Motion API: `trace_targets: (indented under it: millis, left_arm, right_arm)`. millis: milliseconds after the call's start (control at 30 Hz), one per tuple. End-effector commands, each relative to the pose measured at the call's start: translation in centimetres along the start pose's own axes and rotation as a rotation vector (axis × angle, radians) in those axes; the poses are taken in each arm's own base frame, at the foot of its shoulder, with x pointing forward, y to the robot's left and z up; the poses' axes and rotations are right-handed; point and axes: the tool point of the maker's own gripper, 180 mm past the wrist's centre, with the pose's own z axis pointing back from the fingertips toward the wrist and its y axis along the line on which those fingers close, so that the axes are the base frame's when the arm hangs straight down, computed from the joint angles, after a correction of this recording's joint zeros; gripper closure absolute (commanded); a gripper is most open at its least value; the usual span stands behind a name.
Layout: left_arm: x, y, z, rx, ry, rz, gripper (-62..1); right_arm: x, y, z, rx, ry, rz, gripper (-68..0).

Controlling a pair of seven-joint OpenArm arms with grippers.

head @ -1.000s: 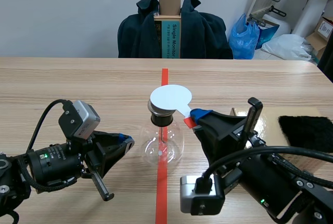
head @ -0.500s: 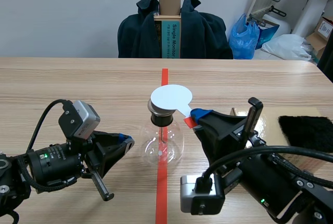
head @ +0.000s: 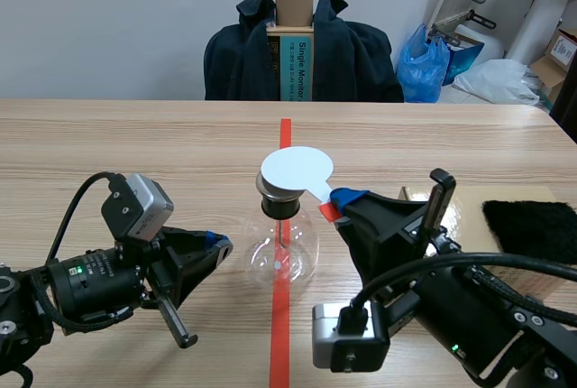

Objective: Do the electroscope experiment.
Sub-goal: 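Hold the plate still at the electroscope, then move the plate toward and away from the electroscope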

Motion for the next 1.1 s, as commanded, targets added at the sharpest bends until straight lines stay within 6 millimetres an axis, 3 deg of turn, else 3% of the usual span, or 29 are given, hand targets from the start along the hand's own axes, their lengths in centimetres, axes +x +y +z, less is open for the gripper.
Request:
trace_targets:
  millis: [0,333,800,1067]
  left_arm:
    - [1.0,0.0,-0.2,0.001,-0.038,0.004,-1.6]
    - [1.0,0.0,-0.2,0.001,-0.038,0.004,-1.6]
    - [1.0,0.0,-0.2,0.001,-0.038,0.004,-1.6]
    - [1.0,0.0,-0.2,0.001,-0.038,0.004,-1.6]
  right_arm:
    - [-0.8,-1.1,-0.2,-0.034,0.008,0.031,-0.8]
    - [-1.5,-1.2,-0.2,-0.035,0.051,0.030,-0.8]
    - [-8.2,-1.3,1.5,-0.040,0.434,0.023,-0.8]
    - [-9.3,-1.3,2.1,-0.041,0.504,0.021,-0.8]
